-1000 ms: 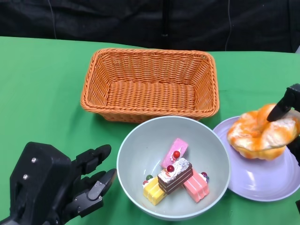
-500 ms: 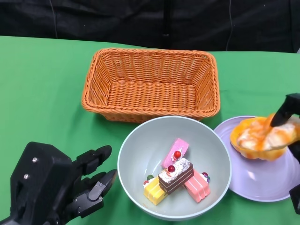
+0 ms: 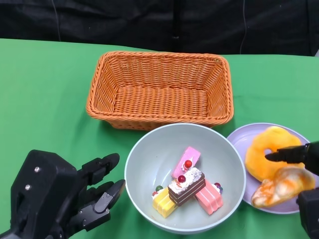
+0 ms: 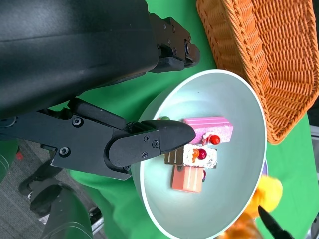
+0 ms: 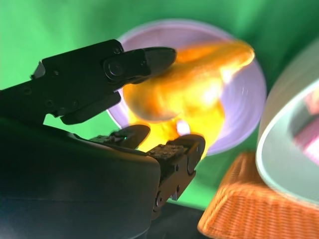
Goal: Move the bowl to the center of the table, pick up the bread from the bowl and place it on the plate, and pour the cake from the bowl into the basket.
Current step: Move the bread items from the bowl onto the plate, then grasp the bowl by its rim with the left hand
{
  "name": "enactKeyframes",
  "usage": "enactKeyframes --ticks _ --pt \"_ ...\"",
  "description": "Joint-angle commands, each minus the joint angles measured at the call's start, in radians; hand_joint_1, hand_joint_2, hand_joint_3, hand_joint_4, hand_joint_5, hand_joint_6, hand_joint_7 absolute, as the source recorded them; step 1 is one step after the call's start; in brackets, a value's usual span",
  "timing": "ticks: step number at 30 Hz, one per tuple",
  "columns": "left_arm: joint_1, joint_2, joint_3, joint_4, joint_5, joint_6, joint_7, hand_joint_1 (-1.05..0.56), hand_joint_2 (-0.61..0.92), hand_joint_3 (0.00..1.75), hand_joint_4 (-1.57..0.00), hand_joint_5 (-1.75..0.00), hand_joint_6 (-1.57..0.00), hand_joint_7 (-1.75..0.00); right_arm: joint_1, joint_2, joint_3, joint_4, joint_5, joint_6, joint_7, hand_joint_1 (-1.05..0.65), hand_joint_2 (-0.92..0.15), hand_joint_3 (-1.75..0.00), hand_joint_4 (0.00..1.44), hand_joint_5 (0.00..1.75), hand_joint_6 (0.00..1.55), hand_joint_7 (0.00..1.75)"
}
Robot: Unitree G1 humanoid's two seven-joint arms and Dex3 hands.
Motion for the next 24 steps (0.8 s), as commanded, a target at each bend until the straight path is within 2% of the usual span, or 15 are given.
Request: enactKeyframes --ticks 1,4,7,16,20,24 --pt "0.009 0.011 0.012 -0.010 0.000 0.000 -0.002 -0.52 0.92 0.62 -0.14 -0.16 -0.17 0.00 0.003 -0.053 -0.011 -0.106 0.052 0.070 0.124 -0.69 -0.86 0.00 0.12 0.00 0.24 0.01" --pt "0.009 0.009 0.019 -0.012 -0.003 0.007 0.002 -0.51 0.92 0.62 -0.14 -0.16 -0.18 0.00 0.011 -0.074 -0.036 -0.211 0.097 0.118 0.192 -0.72 -0.85 0.00 0.15 0.02 0.26 0.02" --pt "0.008 0.012 0.022 -0.006 -0.003 -0.002 -0.004 -0.51 0.92 0.62 -0.13 -0.16 -0.17 0.00 0.028 -0.073 -0.060 -0.280 0.113 0.139 0.194 -0.71 -0.85 0.00 0.16 0.02 0.26 0.01" --pt "0.007 0.010 0.026 -0.007 -0.002 0.010 -0.001 -0.50 0.92 0.61 -0.13 -0.16 -0.17 0.00 0.080 -0.042 -0.116 -0.367 0.111 0.125 0.098 -0.65 -0.87 0.00 0.17 0.02 0.23 0.00" --pt "0.008 0.012 0.026 -0.001 -0.001 0.000 -0.006 -0.50 0.92 0.61 -0.13 -0.15 -0.17 0.00 0.088 -0.045 -0.121 -0.373 0.112 0.114 0.070 -0.65 -0.88 -0.01 0.16 0.02 0.21 0.00" --pt "0.010 0.010 0.028 -0.008 0.007 -0.003 0.005 -0.51 0.92 0.58 -0.14 -0.16 -0.18 0.00 0.113 -0.013 -0.148 -0.398 0.136 0.089 0.008 -0.60 -0.88 0.00 0.18 0.02 0.22 0.00"
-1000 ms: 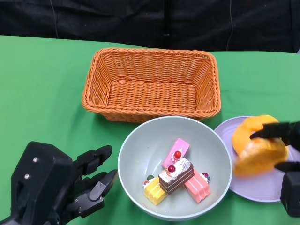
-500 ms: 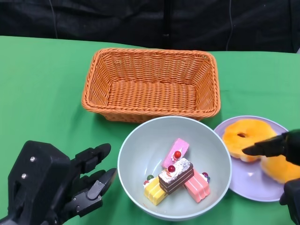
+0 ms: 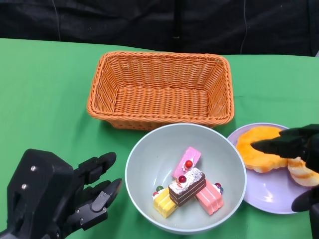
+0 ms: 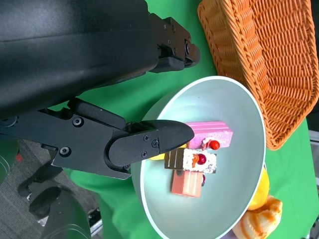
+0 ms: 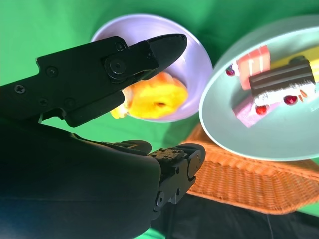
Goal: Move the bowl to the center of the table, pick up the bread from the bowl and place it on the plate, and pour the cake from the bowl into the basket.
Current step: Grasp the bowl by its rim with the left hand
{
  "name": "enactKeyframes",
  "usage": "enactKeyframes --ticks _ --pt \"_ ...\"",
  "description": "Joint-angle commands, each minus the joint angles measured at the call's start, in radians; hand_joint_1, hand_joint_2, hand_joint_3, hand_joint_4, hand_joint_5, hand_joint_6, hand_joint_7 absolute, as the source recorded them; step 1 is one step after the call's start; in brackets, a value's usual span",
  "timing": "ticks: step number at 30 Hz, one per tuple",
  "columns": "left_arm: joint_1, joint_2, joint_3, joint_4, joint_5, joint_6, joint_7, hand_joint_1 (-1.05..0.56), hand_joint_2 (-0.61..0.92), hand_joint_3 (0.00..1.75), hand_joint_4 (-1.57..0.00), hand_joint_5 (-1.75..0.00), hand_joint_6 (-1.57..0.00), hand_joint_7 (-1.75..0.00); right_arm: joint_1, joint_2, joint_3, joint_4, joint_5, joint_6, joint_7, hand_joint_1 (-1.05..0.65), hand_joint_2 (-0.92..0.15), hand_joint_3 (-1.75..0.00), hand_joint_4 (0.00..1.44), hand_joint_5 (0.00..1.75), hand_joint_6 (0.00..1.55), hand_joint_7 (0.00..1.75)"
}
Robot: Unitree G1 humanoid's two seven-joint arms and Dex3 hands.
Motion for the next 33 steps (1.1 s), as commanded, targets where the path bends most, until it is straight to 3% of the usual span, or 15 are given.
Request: enactKeyframes --ticks 1,4,7,10,13,14,18,21,23,24,26,28,30,33 --pt "0.012 0.015 0.002 -0.007 0.017 -0.018 0.006 -0.52 0.92 0.57 -0.14 -0.16 -0.18 0.00 0.026 0.023 -0.034 -0.026 0.023 -0.013 -0.042 -0.59 -0.88 0.00 0.18 0.02 0.22 0.00" --pt "0.025 0.041 -0.030 -0.015 0.076 -0.069 0.011 -0.54 0.92 0.55 -0.18 -0.17 -0.20 -0.01 0.044 0.042 -0.046 -0.042 0.032 -0.015 -0.066 -0.55 -0.90 -0.01 0.19 0.03 0.23 0.01" --pt "0.048 0.052 -0.053 -0.017 0.122 -0.159 0.006 -0.52 0.92 0.50 -0.19 -0.18 -0.21 -0.02 0.079 0.097 -0.057 -0.062 0.033 -0.022 -0.132 -0.51 -0.90 -0.01 0.22 0.05 0.25 0.02" --pt "0.071 0.110 -0.098 -0.009 0.222 -0.300 -0.004 -0.52 0.92 0.49 -0.21 -0.20 -0.23 -0.02 0.111 0.156 -0.061 -0.065 0.026 -0.039 -0.206 -0.43 -0.92 -0.01 0.29 0.09 0.28 0.03" --pt "0.080 0.129 -0.112 0.002 0.269 -0.360 -0.010 -0.53 0.92 0.50 -0.22 -0.21 -0.23 -0.02 0.122 0.173 -0.062 -0.063 0.024 -0.050 -0.228 -0.40 -0.92 -0.03 0.32 0.11 0.28 0.03" --pt "0.085 0.152 -0.114 -0.005 0.295 -0.398 -0.016 -0.53 0.92 0.50 -0.22 -0.21 -0.23 -0.02 0.138 0.205 -0.064 -0.057 0.044 -0.065 -0.259 -0.40 -0.92 -0.04 0.32 0.11 0.28 0.03" --pt "0.104 0.220 -0.129 -0.037 0.415 -0.535 -0.014 -0.53 0.92 0.39 -0.21 -0.23 -0.27 -0.04 0.195 0.290 -0.075 -0.018 0.123 -0.155 -0.355 -0.24 -0.92 -0.05 0.59 0.27 0.50 0.14" --pt "0.116 0.261 -0.137 -0.037 0.517 -0.675 0.000 -0.46 0.92 0.31 -0.23 -0.25 -0.30 -0.05 0.240 0.335 -0.086 0.008 0.187 -0.223 -0.396 -0.14 -0.92 -0.05 0.72 0.38 0.64 0.20" --pt "0.120 0.273 -0.137 -0.034 0.572 -0.751 0.012 -0.45 0.92 0.28 -0.23 -0.26 -0.32 -0.05 0.266 0.361 -0.091 0.031 0.236 -0.278 -0.418 -0.07 -0.92 -0.05 0.72 0.54 0.71 0.23" --pt "0.121 0.278 -0.137 -0.030 0.605 -0.789 0.021 -0.46 0.92 0.24 -0.25 -0.28 -0.35 -0.06 0.278 0.371 -0.094 0.043 0.264 -0.305 -0.423 0.01 -0.90 -0.12 0.71 0.69 0.77 0.30" --pt "0.121 0.286 -0.132 -0.006 0.665 -0.889 0.055 -0.47 0.92 0.19 -0.30 -0.31 -0.39 -0.07 0.302 0.390 -0.099 0.066 0.305 -0.363 -0.435 0.09 -0.64 -0.66 0.67 0.92 0.77 0.47" --pt "0.116 0.286 -0.125 0.022 0.706 -0.973 0.090 -0.47 0.92 0.09 -0.36 -0.37 -0.46 -0.07 0.320 0.413 -0.102 0.085 0.337 -0.413 -0.449 0.15 -0.45 -1.14 0.72 1.10 0.81 0.69" --pt "0.107 0.283 -0.120 0.052 0.731 -1.039 0.116 -0.47 0.91 0.04 -0.38 -0.40 -0.49 -0.07 0.335 0.426 -0.101 0.098 0.367 -0.446 -0.451 0.18 -0.41 -1.31 0.77 1.22 0.84 0.83" --pt "0.074 0.293 -0.111 0.110 0.777 -1.159 0.162 -0.46 0.87 0.01 -0.40 -0.50 -0.58 -0.08 0.368 0.446 -0.083 0.099 0.402 -0.468 -0.442 0.18 -0.40 -1.44 0.91 1.60 0.88 1.19"
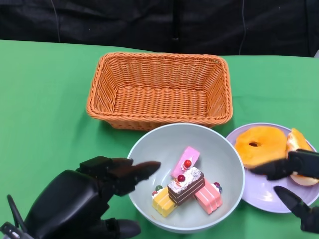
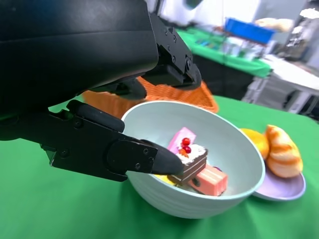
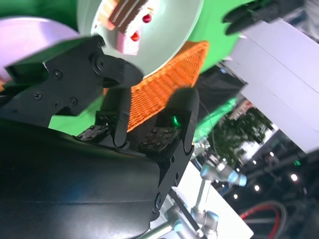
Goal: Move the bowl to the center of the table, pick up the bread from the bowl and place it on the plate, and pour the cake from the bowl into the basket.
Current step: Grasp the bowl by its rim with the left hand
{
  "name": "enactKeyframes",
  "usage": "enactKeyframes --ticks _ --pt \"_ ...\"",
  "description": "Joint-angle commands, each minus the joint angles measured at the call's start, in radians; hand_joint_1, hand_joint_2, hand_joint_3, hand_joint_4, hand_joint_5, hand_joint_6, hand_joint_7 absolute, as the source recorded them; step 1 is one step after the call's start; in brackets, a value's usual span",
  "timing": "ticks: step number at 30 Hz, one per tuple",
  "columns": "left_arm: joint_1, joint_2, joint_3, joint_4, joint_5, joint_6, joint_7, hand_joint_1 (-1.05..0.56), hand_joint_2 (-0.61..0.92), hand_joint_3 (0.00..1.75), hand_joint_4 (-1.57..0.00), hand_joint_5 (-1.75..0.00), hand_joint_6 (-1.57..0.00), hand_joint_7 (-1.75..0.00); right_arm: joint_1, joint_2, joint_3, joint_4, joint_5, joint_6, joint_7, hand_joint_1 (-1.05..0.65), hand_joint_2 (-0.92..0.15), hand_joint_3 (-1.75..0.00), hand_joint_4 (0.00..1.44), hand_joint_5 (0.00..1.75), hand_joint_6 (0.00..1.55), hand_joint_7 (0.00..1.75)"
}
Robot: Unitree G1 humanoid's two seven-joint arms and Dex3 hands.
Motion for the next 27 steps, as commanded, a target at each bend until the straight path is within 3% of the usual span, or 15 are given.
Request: enactKeyframes --ticks 1,6,14,18,27 --pt "-0.037 0.022 0.023 0.061 0.046 -0.119 0.058 -0.45 0.86 0.00 -0.40 -0.54 -0.61 -0.08 0.035 0.022 0.015 0.003 0.035 -0.019 -0.001 0.19 -0.39 -1.47 0.94 1.67 0.87 1.27" --pt "-0.092 0.043 0.030 0.144 0.176 -0.271 0.138 -0.39 0.78 0.00 -0.47 -0.63 -0.79 -0.15 0.047 0.042 0.042 -0.001 0.012 -0.007 -0.007 0.17 -0.30 -1.63 0.97 1.74 0.85 1.48" --pt "-0.206 0.075 0.005 0.252 0.387 -0.361 0.222 -0.37 0.77 0.00 -0.55 -0.60 -0.86 -0.09 0.048 0.069 0.052 -0.011 -0.012 -0.008 -0.021 0.20 -0.29 -1.68 0.97 1.75 0.80 1.54" --pt "-0.298 0.090 -0.048 0.369 0.449 -0.413 0.266 -0.44 0.78 0.01 -0.58 -0.57 -0.85 -0.05 0.047 0.069 0.054 -0.011 -0.019 -0.013 -0.020 0.22 -0.28 -1.68 0.97 1.75 0.80 1.56" --pt "-0.451 0.083 -0.182 0.584 0.572 -0.462 0.433 -0.42 0.83 0.02 -0.61 -0.63 -0.91 -0.07 0.042 0.071 0.059 -0.004 -0.039 -0.030 -0.029 0.24 -0.26 -1.69 0.99 1.75 0.82 1.56"
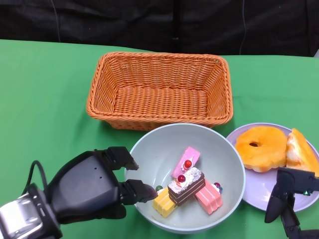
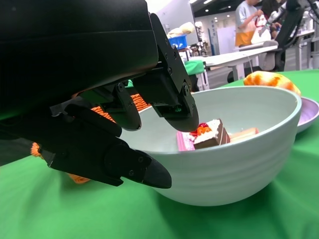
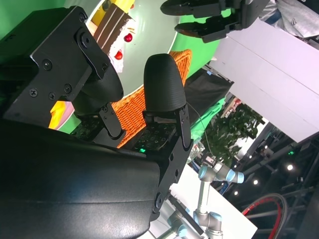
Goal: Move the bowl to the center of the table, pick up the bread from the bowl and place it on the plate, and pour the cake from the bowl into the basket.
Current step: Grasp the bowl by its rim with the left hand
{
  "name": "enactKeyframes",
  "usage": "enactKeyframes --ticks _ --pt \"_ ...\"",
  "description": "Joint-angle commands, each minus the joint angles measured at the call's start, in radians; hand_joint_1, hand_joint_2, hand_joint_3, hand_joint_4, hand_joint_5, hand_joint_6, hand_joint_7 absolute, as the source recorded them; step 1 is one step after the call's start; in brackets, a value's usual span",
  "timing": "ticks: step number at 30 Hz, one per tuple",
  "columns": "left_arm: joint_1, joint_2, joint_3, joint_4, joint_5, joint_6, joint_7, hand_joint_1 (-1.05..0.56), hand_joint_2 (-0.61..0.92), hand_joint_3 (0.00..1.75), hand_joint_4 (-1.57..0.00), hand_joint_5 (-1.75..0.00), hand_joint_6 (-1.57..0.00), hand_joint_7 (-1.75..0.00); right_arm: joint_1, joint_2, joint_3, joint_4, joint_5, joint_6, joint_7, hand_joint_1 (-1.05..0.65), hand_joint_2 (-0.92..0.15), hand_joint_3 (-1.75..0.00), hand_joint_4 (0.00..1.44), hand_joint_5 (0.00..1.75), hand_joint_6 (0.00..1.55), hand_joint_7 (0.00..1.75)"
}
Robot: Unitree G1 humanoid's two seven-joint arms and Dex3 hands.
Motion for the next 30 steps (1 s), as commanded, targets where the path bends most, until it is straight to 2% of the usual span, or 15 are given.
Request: enactKeyframes --ticks 1,4,6,8,12,15,16,17,18,20,21,23,26,30 --pt "-0.041 0.012 -0.044 0.055 0.038 -0.005 0.049 -0.42 0.84 0.02 -0.61 -0.63 -0.92 -0.07 0.001 0.002 -0.004 0.002 -0.002 -0.017 -0.012 0.24 -0.25 -1.70 1.00 1.75 0.82 1.56" --pt "-0.075 0.006 -0.088 0.098 0.072 0.003 0.085 -0.42 0.84 0.01 -0.61 -0.65 -0.92 -0.07 0.005 0.004 -0.004 -0.003 -0.008 -0.016 -0.018 0.24 -0.25 -1.71 1.00 1.75 0.82 1.56" --pt "-0.117 -0.015 -0.141 0.160 0.124 0.017 0.142 -0.44 0.90 0.04 -0.52 -0.84 -0.94 -0.09 0.009 0.005 -0.005 -0.008 -0.016 -0.012 -0.022 0.24 -0.24 -1.71 1.00 1.75 0.82 1.56" --pt "-0.149 -0.031 -0.184 0.214 0.160 0.033 0.199 -0.44 0.90 0.01 -0.45 -1.03 -0.96 -0.12 0.008 0.004 -0.004 -0.009 -0.015 -0.008 -0.022 0.23 -0.24 -1.71 1.00 1.75 0.82 1.55" --pt "-0.188 -0.045 -0.244 0.284 0.185 0.052 0.273 -0.44 0.87 0.00 -0.47 -1.08 -0.99 -0.14 0.005 0.003 -0.001 -0.007 -0.009 -0.009 -0.020 0.24 -0.24 -1.71 1.00 1.75 0.82 1.55" --pt "-0.221 -0.062 -0.300 0.361 0.201 0.041 0.365 -0.46 0.87 0.00 -0.61 -1.18 -1.06 -0.19 0.003 0.004 0.003 0.002 -0.009 -0.020 -0.020 0.25 -0.23 -1.71 1.01 1.75 0.82 1.55" --pt "-0.232 -0.065 -0.319 0.384 0.208 0.040 0.396 -0.45 0.88 0.00 -0.62 -1.26 -1.03 -0.28 0.002 0.004 0.006 0.004 -0.009 -0.022 -0.019 0.25 -0.23 -1.72 1.01 1.75 0.82 1.55" --pt "-0.244 -0.068 -0.340 0.409 0.217 0.042 0.430 -0.44 0.88 0.00 -0.63 -1.34 -0.92 -0.54 0.000 0.003 0.008 0.008 -0.008 -0.027 -0.019 0.26 -0.23 -1.73 1.01 1.75 0.82 1.55" --pt "-0.254 -0.069 -0.357 0.427 0.223 0.045 0.456 -0.43 0.89 0.00 -0.63 -1.39 -0.85 -0.70 -0.001 0.003 0.009 0.011 -0.008 -0.029 -0.018 0.27 -0.23 -1.73 1.01 1.75 0.82 1.55" --pt "-0.274 -0.078 -0.397 0.470 0.249 0.063 0.529 -0.42 0.88 0.00 -0.65 -1.45 -0.81 -0.85 0.002 0.003 0.011 0.010 -0.017 -0.030 -0.019 0.27 -0.22 -1.74 1.01 1.75 0.82 1.55" --pt "-0.282 -0.083 -0.415 0.487 0.262 0.074 0.567 -0.42 0.90 0.01 -0.69 -1.60 -0.82 -0.97 0.005 0.003 0.011 0.007 -0.022 -0.026 -0.020 0.27 -0.22 -1.74 1.01 1.75 0.82 1.54" --pt "-0.294 -0.088 -0.442 0.507 0.273 0.086 0.631 -0.41 0.92 0.05 -0.77 -1.72 -0.83 -1.09 0.009 0.003 0.010 0.002 -0.028 -0.020 -0.020 0.27 -0.22 -1.75 1.00 1.75 0.82 1.54" --pt "-0.300 -0.081 -0.456 0.494 0.259 0.076 0.692 -0.38 0.92 0.24 -0.94 -1.74 -0.78 -1.48 0.011 0.005 0.007 -0.006 -0.035 -0.012 -0.023 0.26 -0.20 -1.75 0.99 1.75 0.82 1.53" --pt "-0.293 -0.055 -0.449 0.436 0.231 0.060 0.704 -0.35 0.91 0.28 -0.97 -1.75 -0.72 -1.64 0.008 0.007 0.011 -0.005 -0.032 -0.017 -0.022 0.26 -0.21 -1.75 0.99 1.75 0.82 1.53"
